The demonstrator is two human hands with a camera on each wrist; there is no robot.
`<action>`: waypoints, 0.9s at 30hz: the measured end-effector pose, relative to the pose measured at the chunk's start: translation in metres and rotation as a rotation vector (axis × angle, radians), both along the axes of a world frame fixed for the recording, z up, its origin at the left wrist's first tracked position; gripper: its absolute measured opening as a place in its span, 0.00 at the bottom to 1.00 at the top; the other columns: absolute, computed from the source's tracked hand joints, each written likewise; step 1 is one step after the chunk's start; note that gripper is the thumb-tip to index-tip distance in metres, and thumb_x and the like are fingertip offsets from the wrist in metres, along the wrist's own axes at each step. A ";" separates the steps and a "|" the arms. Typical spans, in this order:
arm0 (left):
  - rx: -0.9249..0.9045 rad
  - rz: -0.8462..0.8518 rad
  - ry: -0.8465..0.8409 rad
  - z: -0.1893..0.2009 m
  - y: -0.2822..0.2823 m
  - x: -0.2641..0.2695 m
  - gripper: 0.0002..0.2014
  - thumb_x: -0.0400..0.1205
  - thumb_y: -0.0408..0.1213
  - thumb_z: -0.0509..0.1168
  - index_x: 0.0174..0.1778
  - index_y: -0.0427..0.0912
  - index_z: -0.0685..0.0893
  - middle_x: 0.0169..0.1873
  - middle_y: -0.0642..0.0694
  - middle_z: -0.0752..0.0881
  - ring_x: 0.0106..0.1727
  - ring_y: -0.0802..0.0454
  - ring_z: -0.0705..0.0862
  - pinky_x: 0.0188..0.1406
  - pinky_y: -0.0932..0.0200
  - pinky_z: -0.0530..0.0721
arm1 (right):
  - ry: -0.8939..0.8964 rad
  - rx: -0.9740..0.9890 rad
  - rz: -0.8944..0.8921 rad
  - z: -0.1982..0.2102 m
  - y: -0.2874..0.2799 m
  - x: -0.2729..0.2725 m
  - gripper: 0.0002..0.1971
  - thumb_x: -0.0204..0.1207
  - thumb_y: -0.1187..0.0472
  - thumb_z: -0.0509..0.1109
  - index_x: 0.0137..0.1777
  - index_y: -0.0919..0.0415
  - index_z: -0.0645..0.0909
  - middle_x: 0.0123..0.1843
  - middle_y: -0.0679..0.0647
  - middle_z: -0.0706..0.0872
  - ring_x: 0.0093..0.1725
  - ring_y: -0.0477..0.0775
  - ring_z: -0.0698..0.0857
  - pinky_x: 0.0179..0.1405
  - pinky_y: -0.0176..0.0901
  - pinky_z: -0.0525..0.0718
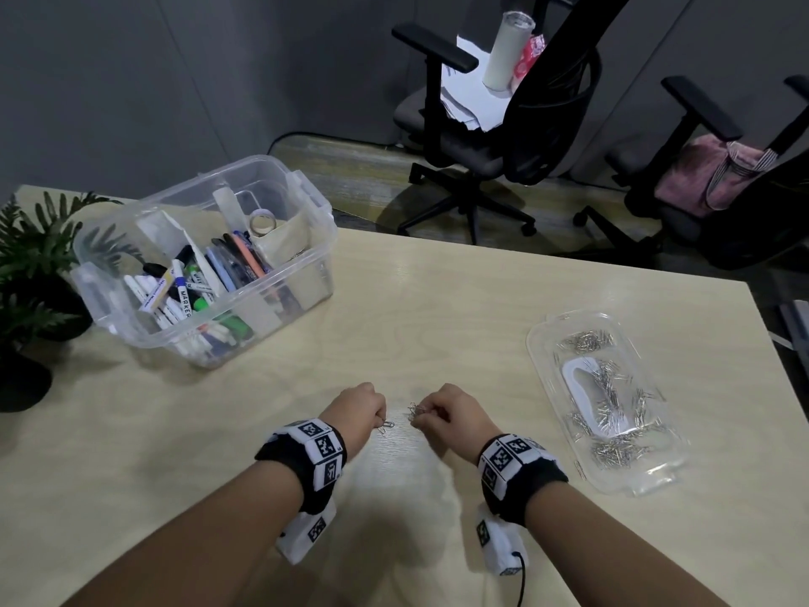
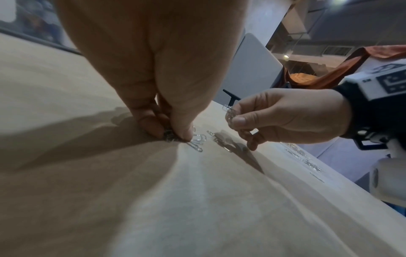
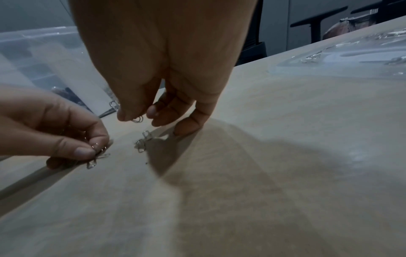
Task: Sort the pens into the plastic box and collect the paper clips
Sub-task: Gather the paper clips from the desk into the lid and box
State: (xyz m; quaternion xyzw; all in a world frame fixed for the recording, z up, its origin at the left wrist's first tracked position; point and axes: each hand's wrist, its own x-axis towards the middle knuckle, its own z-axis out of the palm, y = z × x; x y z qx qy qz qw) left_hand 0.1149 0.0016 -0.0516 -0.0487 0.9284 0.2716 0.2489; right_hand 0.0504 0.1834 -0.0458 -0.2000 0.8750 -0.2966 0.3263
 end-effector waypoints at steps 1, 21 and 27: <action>0.006 0.009 0.000 0.002 0.001 0.001 0.09 0.84 0.34 0.62 0.55 0.37 0.84 0.45 0.51 0.70 0.57 0.45 0.79 0.51 0.63 0.70 | -0.007 -0.005 -0.014 0.003 0.002 -0.001 0.08 0.74 0.56 0.75 0.46 0.60 0.86 0.47 0.52 0.79 0.46 0.50 0.80 0.51 0.39 0.76; 0.247 0.531 0.496 0.171 -0.122 -0.022 0.03 0.80 0.30 0.68 0.40 0.40 0.84 0.31 0.50 0.82 0.35 0.52 0.81 0.40 0.61 0.80 | 0.506 -0.170 0.166 0.150 -0.146 -0.077 0.04 0.80 0.52 0.66 0.48 0.50 0.81 0.44 0.44 0.88 0.40 0.45 0.80 0.40 0.43 0.77; 0.269 0.630 0.557 0.167 -0.152 -0.037 0.08 0.79 0.29 0.68 0.36 0.43 0.81 0.29 0.50 0.81 0.28 0.54 0.81 0.33 0.62 0.79 | 0.513 -0.100 0.100 0.138 -0.209 -0.088 0.07 0.78 0.51 0.67 0.49 0.51 0.84 0.46 0.48 0.89 0.49 0.52 0.85 0.46 0.46 0.82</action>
